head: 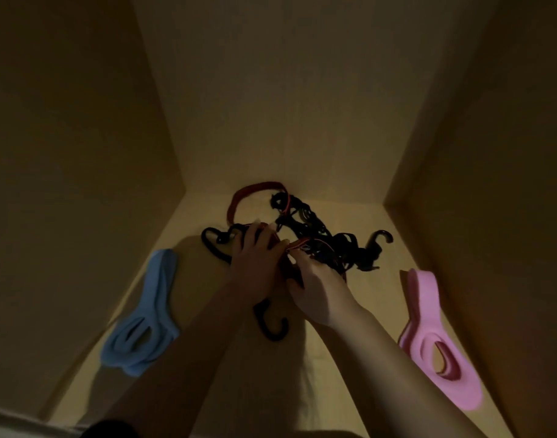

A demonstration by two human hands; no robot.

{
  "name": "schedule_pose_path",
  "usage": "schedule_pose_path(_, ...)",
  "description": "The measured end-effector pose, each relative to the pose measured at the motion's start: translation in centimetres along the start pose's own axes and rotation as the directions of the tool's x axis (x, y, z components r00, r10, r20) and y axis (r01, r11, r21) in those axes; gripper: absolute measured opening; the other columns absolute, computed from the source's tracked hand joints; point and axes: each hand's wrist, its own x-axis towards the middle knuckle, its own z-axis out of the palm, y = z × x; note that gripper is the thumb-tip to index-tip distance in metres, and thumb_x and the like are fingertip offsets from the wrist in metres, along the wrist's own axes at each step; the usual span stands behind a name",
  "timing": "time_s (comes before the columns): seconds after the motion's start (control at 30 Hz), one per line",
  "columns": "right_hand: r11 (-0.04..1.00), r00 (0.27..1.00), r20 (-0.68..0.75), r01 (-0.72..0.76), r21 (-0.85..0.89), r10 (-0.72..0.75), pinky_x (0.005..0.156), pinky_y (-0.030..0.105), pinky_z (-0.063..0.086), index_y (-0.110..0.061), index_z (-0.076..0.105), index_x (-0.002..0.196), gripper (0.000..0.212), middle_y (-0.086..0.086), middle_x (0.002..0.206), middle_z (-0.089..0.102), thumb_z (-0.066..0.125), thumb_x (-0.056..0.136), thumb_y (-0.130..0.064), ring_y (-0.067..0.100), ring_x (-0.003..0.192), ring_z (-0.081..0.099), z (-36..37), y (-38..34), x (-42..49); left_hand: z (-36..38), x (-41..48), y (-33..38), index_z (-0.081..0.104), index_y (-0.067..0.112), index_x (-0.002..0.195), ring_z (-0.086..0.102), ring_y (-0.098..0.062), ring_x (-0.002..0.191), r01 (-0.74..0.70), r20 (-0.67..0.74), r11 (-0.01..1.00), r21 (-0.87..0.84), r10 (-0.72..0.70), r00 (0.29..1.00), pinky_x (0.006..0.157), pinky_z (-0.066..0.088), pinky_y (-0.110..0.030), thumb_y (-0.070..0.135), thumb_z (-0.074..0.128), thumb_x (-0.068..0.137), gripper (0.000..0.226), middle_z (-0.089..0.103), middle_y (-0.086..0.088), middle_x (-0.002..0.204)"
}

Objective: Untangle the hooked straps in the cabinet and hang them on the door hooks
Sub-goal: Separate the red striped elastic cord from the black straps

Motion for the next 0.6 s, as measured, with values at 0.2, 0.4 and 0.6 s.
schedule_pose_path(0.2, 0.967, 0.989, 0.007, -0.146, -0.208, 0.150, 0.058, 0.033, 0.050, -0.015, 0.044, 0.118, 0.031, 0.007, 0.094, 0.063, 0.050, 0.088, -0.019, 0.026, 0.079, 0.061, 0.8, 1.3, 0.4, 0.4, 0.7, -0.7, 0.050, 0.014, 0.129, 0.010, -0.035, 0.144, -0.022, -0.023, 0.999, 0.042, 0.022, 0.999, 0.112, 0.010, -0.055, 0.013, 0.048, 0.092, 0.037, 0.032, -0.012, 0.149)
schedule_pose_path(0.4, 0.925, 0.978, -0.018, -0.204, -0.320, 0.210, 0.079, 0.039, 0.047, -0.012, 0.049, 0.113, 0.027, 0.012, 0.107, 0.061, 0.052, 0.088, -0.022, 0.030, 0.101, 0.055, 1.4, 1.4, 0.9, -0.1, 1.3, 0.2, 0.032, 0.024, 0.140, -0.003, -0.030, 0.145, -0.098, 0.128, 0.987, 0.124, 0.082, 0.988, 0.114, 0.003, -0.056, 0.011, 0.042, 0.094, 0.049, 0.016, -0.005, 0.156)
schedule_pose_path(0.6, 0.894, 0.961, -0.056, -0.274, -0.355, 0.272, 0.091, 0.040, 0.041, -0.010, 0.053, 0.112, 0.027, 0.012, 0.117, 0.057, 0.051, 0.089, -0.025, 0.029, 0.113, 0.047, 2.4, 1.8, 1.8, 0.9, 1.9, 0.6, 0.044, 0.020, 0.133, 0.021, -0.030, 0.137, -0.104, 0.128, 0.978, 0.182, 0.082, 0.988, 0.112, 0.012, -0.054, 0.020, 0.041, 0.095, 0.038, 0.036, -0.010, 0.142)
